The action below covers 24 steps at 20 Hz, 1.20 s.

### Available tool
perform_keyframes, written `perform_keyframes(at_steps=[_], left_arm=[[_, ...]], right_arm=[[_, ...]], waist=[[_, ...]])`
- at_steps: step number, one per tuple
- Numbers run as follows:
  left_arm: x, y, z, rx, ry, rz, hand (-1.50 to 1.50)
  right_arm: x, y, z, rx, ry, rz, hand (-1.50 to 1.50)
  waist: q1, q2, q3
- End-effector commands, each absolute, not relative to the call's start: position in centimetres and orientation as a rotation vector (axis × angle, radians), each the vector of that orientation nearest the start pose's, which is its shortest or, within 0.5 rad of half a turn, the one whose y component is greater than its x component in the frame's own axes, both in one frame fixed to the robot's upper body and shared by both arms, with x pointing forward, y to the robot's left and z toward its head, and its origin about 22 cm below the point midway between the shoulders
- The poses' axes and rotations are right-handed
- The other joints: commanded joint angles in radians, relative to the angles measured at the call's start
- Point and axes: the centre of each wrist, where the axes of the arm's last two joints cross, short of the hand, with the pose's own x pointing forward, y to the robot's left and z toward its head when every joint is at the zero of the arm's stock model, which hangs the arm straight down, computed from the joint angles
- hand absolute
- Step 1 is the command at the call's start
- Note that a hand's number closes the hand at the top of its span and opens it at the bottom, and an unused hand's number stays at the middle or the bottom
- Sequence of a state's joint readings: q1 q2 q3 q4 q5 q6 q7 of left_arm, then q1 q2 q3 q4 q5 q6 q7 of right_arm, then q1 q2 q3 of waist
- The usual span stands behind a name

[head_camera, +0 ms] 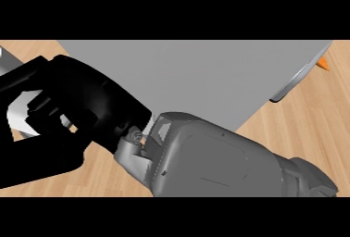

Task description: Pick up the wine, place it into the cabinet and close the cabinet

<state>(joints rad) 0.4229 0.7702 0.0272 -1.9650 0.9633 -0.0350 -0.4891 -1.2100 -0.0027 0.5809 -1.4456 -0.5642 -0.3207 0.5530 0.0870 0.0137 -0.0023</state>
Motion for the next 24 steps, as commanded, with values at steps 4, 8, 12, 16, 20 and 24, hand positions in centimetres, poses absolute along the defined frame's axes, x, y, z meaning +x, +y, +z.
perform_keyframes(at_steps=[4,8,12,16,20,24], left_arm=[[15.5,37.1,10.1,-0.242,-1.99,0.143,-1.5],[15.0,38.1,10.6,-0.191,-1.971,0.159,-1.5],[15.4,38.7,11.0,-0.183,-1.991,0.166,-1.5],[15.9,39.8,11.5,-0.151,-1.999,0.177,-1.5],[15.1,38.2,12.2,-0.225,-1.989,0.123,-1.5],[15.6,37.7,12.0,-0.258,-1.975,0.125,-1.5]], right_arm=[[31.4,4.9,25.1,0.852,-1.232,0.954,1.5],[35.0,4.5,24.2,0.838,-1.237,0.804,1.5],[38.1,3.3,23.5,0.715,-1.436,0.721,1.5],[40.8,-0.7,23.0,0.643,-1.492,0.63,1.5],[42.3,-3.1,20.8,0.569,-1.499,0.556,1.5],[42.7,-4.0,21.8,0.577,-1.522,0.543,1.5]], waist=[[0.011,0.008,-0.001],[-0.012,-0.001,0.0],[-0.026,0.003,0.0],[-0.046,0.01,0.0],[-0.029,0.01,0.003],[-0.06,0.012,0.002]])
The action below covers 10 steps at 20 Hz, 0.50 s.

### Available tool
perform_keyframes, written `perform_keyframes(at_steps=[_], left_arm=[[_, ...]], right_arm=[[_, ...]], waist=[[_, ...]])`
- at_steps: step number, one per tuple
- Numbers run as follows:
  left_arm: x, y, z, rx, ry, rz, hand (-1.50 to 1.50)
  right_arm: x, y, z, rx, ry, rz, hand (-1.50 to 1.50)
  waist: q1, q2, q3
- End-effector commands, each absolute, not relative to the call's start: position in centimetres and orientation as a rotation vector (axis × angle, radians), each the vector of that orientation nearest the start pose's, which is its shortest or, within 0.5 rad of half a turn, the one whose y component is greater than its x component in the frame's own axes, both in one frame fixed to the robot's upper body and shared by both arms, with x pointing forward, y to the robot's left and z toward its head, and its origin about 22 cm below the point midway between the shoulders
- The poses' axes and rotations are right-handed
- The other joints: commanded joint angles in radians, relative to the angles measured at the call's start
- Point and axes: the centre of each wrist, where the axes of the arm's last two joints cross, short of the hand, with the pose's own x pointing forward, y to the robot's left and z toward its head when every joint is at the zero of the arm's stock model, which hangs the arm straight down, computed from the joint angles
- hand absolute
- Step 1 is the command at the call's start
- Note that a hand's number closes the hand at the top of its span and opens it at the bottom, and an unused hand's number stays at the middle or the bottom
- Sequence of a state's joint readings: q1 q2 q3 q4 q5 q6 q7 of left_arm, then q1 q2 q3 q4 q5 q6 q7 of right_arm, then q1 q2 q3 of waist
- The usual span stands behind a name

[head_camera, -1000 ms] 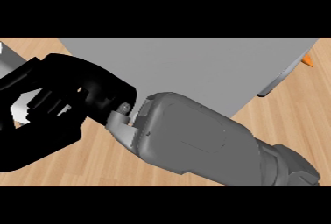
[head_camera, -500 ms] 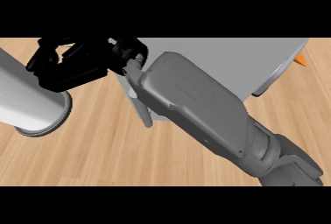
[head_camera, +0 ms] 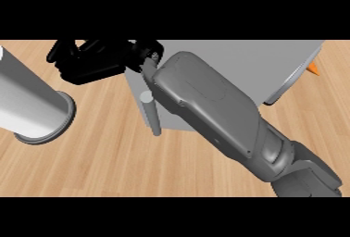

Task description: Pick up the wine, place it into the cabinet and close the cabinet

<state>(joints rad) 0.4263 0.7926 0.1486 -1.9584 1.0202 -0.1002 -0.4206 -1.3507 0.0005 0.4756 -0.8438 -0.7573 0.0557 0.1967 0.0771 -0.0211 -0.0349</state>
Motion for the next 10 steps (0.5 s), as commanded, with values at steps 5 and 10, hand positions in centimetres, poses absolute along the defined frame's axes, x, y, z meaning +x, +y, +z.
perform_keyframes(at_steps=[5,10], left_arm=[[15.9,36.6,12.3,-0.314,-1.974,0.132,-1.5],[15.7,34.9,11.5,-0.382,-1.936,0.147,-1.5]], right_arm=[[43.2,-5.1,20.6,0.546,-1.545,0.48,1.5],[43.3,-5.2,21.2,0.571,-1.578,0.466,1.5]], waist=[[-0.069,0.061,0.035],[-0.078,0.06,0.034]])
